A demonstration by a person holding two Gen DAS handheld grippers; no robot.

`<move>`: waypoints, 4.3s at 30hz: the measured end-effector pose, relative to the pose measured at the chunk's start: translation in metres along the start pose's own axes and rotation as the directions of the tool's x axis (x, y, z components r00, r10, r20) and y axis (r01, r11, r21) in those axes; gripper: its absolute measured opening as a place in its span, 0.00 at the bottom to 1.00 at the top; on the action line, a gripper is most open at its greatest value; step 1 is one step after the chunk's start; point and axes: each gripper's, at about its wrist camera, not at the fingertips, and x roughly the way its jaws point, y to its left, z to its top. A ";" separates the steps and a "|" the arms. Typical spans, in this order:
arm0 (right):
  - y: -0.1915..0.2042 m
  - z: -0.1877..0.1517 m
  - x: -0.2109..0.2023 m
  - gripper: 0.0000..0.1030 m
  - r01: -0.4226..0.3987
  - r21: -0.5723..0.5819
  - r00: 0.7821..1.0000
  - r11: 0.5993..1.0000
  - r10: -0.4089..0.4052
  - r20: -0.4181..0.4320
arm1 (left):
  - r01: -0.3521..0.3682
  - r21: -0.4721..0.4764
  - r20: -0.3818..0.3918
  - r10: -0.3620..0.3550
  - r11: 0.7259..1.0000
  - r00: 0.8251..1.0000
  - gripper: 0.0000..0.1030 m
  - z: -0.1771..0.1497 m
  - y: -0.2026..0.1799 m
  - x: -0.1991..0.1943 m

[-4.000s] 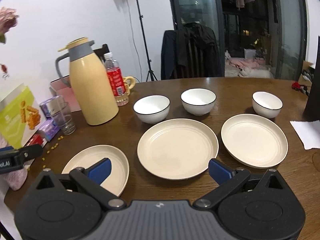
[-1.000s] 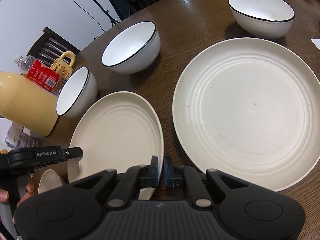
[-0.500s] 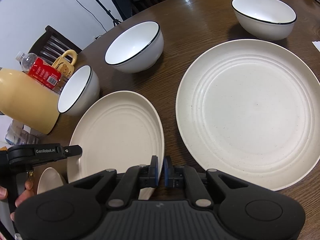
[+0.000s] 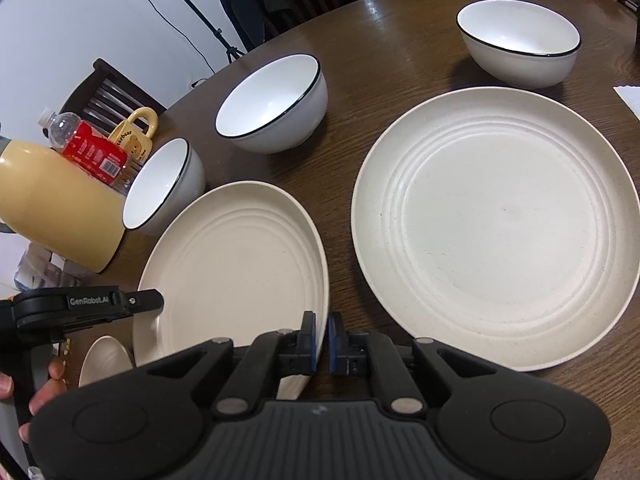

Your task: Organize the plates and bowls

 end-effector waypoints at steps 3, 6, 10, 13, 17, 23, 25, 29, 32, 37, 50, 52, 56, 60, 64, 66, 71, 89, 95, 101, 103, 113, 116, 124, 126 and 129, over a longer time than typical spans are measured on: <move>0.000 -0.002 -0.005 0.06 -0.001 0.002 1.000 1.000 0.001 0.009 | 0.003 0.006 0.007 -0.003 1.000 1.000 0.13 -0.001 -0.001 -0.004; 0.000 -0.005 -0.011 0.06 -0.002 0.004 1.000 1.000 0.002 0.017 | 0.003 0.014 0.013 -0.004 1.000 1.000 0.13 -0.002 -0.003 -0.008; -0.001 -0.008 -0.018 0.06 -0.001 0.006 1.000 1.000 0.001 0.029 | 0.007 0.022 0.022 -0.008 1.000 1.000 0.13 -0.004 -0.004 -0.013; -0.001 -0.012 -0.024 0.06 0.000 0.008 0.999 1.000 0.000 0.039 | 0.011 0.028 0.029 -0.012 1.000 1.000 0.13 -0.006 -0.005 -0.018; 0.000 -0.017 -0.031 0.06 0.001 0.010 0.999 1.000 -0.002 0.050 | 0.015 0.037 0.038 -0.016 0.999 0.999 0.13 -0.008 -0.007 -0.024; -0.003 -0.025 -0.045 0.06 0.006 0.018 0.997 1.000 -0.007 0.071 | 0.022 0.059 0.047 -0.025 0.998 0.999 0.13 -0.015 -0.011 -0.033; -0.004 -0.029 -0.050 0.06 0.008 0.024 0.997 1.000 -0.009 0.079 | 0.025 0.067 0.048 -0.028 0.997 0.998 0.13 -0.017 -0.013 -0.036; -0.006 -0.037 -0.059 0.06 0.012 0.034 0.996 0.999 -0.015 0.092 | 0.031 0.086 0.051 -0.035 0.996 0.998 0.13 -0.023 -0.018 -0.042; -0.008 -0.042 -0.066 0.06 0.017 0.045 0.994 0.999 -0.021 0.104 | 0.036 0.102 0.052 -0.042 0.994 0.998 0.13 -0.027 -0.023 -0.046; -0.012 -0.053 -0.076 0.05 0.024 0.065 0.992 0.998 -0.032 0.121 | 0.047 0.127 0.050 -0.054 0.991 0.997 0.13 -0.037 -0.029 -0.053; -0.024 -0.085 -0.106 0.05 0.039 0.111 0.986 0.993 -0.056 0.159 | 0.069 0.193 0.049 -0.080 0.979 0.996 0.13 -0.060 -0.045 -0.071; -0.026 -0.091 -0.111 0.05 0.044 0.117 0.984 0.992 -0.063 0.164 | 0.074 0.202 0.047 -0.085 0.977 0.995 0.13 -0.063 -0.048 -0.072; -0.030 -0.101 -0.119 0.05 0.052 0.132 0.982 0.990 -0.075 0.172 | 0.086 0.224 0.042 -0.098 0.971 0.994 0.13 -0.070 -0.053 -0.075; -0.035 -0.110 -0.125 0.06 0.062 0.154 0.980 0.986 -0.090 0.178 | 0.098 0.251 0.035 -0.110 0.963 0.993 0.13 -0.077 -0.061 -0.077; -0.042 -0.119 -0.131 0.06 0.073 0.177 0.977 0.982 -0.105 0.184 | 0.113 0.275 0.025 -0.125 0.955 0.992 0.13 -0.083 -0.068 -0.078; -0.045 -0.123 -0.134 0.05 0.078 0.188 0.976 0.979 -0.114 0.188 | 0.119 0.286 0.019 -0.129 0.951 0.991 0.13 -0.086 -0.072 -0.077; -0.054 -0.133 -0.141 0.05 0.091 0.214 0.972 0.973 -0.133 0.192 | 0.130 0.318 0.000 -0.137 0.939 0.991 0.13 -0.096 -0.082 -0.074; -0.085 -0.161 -0.149 0.05 0.136 0.285 0.967 0.949 -0.190 0.170 | 0.163 0.390 -0.062 -0.151 0.906 0.987 0.13 -0.124 -0.110 -0.063; -0.092 -0.167 -0.149 0.05 0.151 0.296 0.966 0.943 -0.205 0.161 | 0.165 0.407 -0.086 -0.142 0.898 0.986 0.13 -0.133 -0.116 -0.057; -0.099 -0.173 -0.145 0.05 0.163 0.312 0.964 0.936 -0.218 0.150 | 0.170 0.420 -0.101 -0.140 0.892 0.985 0.13 -0.138 -0.122 -0.051; -0.101 -0.174 -0.144 0.05 0.167 0.318 0.964 0.933 -0.222 0.146 | 0.171 0.423 -0.106 -0.139 0.890 0.985 0.13 -0.139 -0.124 -0.049; -0.112 -0.176 -0.140 0.05 0.178 0.334 0.961 0.926 -0.236 0.142 | 0.181 0.439 -0.122 -0.141 0.880 0.982 0.13 -0.143 -0.134 -0.040; -0.114 -0.175 -0.138 0.05 0.178 0.333 0.961 0.926 -0.237 0.145 | 0.181 0.442 -0.124 -0.140 0.879 0.982 0.13 -0.142 -0.136 -0.038; -0.119 -0.175 -0.132 0.05 0.190 0.334 0.960 0.923 -0.246 0.135 | 0.182 0.445 -0.135 -0.135 0.877 0.982 0.13 -0.141 -0.140 -0.032; -0.119 -0.175 -0.130 0.05 0.192 0.332 0.960 0.923 -0.246 0.130 | 0.179 0.446 -0.137 -0.131 0.877 0.982 0.13 -0.141 -0.140 -0.031; -0.118 -0.174 -0.129 0.05 0.191 0.328 0.961 0.925 -0.245 0.131 | 0.174 0.445 -0.137 -0.126 0.878 0.983 0.13 -0.141 -0.141 -0.030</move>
